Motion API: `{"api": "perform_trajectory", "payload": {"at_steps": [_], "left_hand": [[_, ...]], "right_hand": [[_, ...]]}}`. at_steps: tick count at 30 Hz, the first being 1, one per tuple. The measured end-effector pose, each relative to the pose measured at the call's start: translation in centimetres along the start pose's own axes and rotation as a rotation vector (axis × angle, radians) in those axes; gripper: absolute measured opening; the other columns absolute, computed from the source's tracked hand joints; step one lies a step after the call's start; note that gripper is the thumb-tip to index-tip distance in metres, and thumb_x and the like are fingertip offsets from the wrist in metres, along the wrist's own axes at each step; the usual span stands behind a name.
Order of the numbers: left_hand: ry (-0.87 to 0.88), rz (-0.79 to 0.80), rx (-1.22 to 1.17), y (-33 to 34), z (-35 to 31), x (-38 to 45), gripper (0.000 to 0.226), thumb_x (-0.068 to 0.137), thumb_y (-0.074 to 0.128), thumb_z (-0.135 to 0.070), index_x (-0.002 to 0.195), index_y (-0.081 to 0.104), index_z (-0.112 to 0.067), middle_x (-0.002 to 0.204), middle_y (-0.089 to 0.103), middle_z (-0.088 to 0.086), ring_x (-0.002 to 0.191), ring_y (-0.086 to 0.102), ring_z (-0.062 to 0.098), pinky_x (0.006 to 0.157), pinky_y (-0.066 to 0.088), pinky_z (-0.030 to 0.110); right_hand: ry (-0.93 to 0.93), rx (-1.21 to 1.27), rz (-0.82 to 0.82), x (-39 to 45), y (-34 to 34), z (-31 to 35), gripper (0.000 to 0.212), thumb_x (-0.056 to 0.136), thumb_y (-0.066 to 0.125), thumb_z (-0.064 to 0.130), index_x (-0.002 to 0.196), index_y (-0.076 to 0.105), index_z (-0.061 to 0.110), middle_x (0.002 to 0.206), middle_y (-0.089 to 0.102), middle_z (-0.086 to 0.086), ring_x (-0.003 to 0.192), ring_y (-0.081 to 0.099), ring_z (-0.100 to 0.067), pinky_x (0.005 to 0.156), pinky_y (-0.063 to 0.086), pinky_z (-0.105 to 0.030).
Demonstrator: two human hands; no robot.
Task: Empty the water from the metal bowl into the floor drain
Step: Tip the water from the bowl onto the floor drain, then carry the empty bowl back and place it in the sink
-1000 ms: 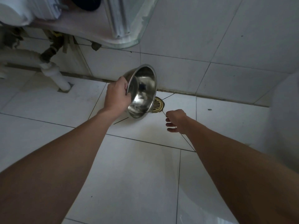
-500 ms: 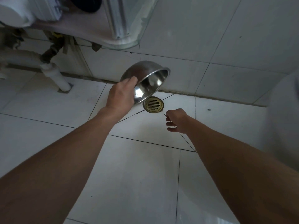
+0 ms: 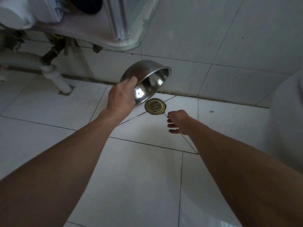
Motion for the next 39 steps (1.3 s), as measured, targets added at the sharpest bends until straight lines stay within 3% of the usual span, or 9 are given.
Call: {"api": "perform_trajectory", "payload": {"at_steps": [4,7,13,17,20,24,29,35,39], "left_hand": [[-0.093,-0.069,-0.091,0.1,0.7,0.1,0.017,0.081,0.062,0.010,0.089,0.052,-0.001,0.082,0.061,0.022,0.074,0.057,0.040,0.063,0.032,0.035],[-0.204,-0.086,-0.206,0.6,1.9,-0.1,0.030,0.080,0.065,0.007,0.082,0.043,-0.012,0.070,0.048,0.006,0.067,0.047,0.027,0.060,0.034,0.033],[-0.479,-0.005,-0.405,2.4,4.8,-1.1,0.022,0.076,0.060,0.007,0.080,0.044,-0.007,0.065,0.039,-0.002,0.057,0.035,0.014,0.055,0.036,0.031],[-0.711,0.040,-0.629,3.0,6.2,-1.6,0.025,0.078,0.060,0.007,0.086,0.053,-0.015,0.077,0.049,0.000,0.074,0.053,0.023,0.056,0.060,0.040],[-0.824,0.107,-0.798,3.0,6.5,-2.1,0.043,0.078,0.062,0.011,0.082,0.050,-0.030,0.090,0.059,0.004,0.085,0.065,0.027,0.048,0.061,0.037],[-0.892,0.208,-0.886,3.2,7.1,-3.0,0.044,0.083,0.064,0.013,0.098,0.049,-0.025,0.113,0.063,0.015,0.090,0.070,0.031,0.050,0.061,0.035],[-0.897,0.384,-0.905,3.5,7.6,-4.0,0.049,0.088,0.064,0.010,0.118,0.048,-0.026,0.106,0.067,0.014,0.079,0.076,0.028,0.054,0.062,0.036],[-0.952,0.370,-0.946,3.4,7.3,-5.4,0.050,0.088,0.064,0.011,0.119,0.049,-0.024,0.103,0.064,0.015,0.079,0.074,0.029,0.052,0.062,0.036],[-1.005,0.282,-0.806,3.0,6.1,-7.3,0.031,0.092,0.064,0.000,0.111,0.053,-0.022,0.099,0.064,0.008,0.077,0.071,0.022,0.047,0.059,0.029]], "right_hand": [[0.001,0.005,0.002,-0.1,0.0,0.1,0.032,0.098,0.051,0.014,0.124,0.060,-0.003,0.104,0.060,-0.011,0.091,0.061,-0.026,0.075,0.056,-0.040],[0.002,0.005,0.006,-0.1,0.0,0.1,0.032,0.098,0.051,0.014,0.125,0.059,-0.003,0.103,0.060,-0.011,0.092,0.061,-0.026,0.073,0.056,-0.040],[-0.002,-0.004,-0.003,0.0,-0.1,0.2,0.031,0.098,0.052,0.012,0.124,0.060,-0.003,0.102,0.061,-0.012,0.089,0.061,-0.025,0.073,0.056,-0.039],[-0.012,0.008,-0.021,0.0,0.0,0.2,0.034,0.098,0.051,0.013,0.128,0.057,-0.003,0.103,0.059,-0.013,0.082,0.060,-0.024,0.068,0.056,-0.036],[-0.029,0.028,-0.069,0.2,0.0,0.4,0.036,0.100,0.051,0.014,0.132,0.054,-0.003,0.101,0.058,-0.012,0.091,0.063,-0.026,0.073,0.058,-0.037],[-0.066,0.082,-0.115,0.4,-0.2,0.6,0.031,0.099,0.054,0.010,0.126,0.058,-0.005,0.094,0.060,-0.011,0.108,0.067,-0.033,0.085,0.060,-0.040],[-0.093,0.066,-0.174,0.5,-0.5,0.5,0.026,0.100,0.050,0.007,0.119,0.063,-0.006,0.113,0.070,-0.023,0.100,0.072,-0.036,0.086,0.063,-0.044],[-0.124,0.054,-0.306,-0.2,-1.0,-0.1,0.030,0.098,0.046,-0.001,0.118,0.069,0.001,0.111,0.071,-0.020,0.098,0.071,-0.035,0.087,0.062,-0.046],[-0.121,0.116,-0.348,-2.5,-0.9,-0.9,0.032,0.098,0.044,0.002,0.115,0.072,0.005,0.110,0.072,-0.018,0.088,0.067,-0.027,0.078,0.058,-0.034]]}}
Point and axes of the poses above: each hand's wrist, its own x-axis towards the middle knuckle, its own y-axis out of the palm, z = x × y, the point moved 3 cm from there along x, towards the middle knuckle
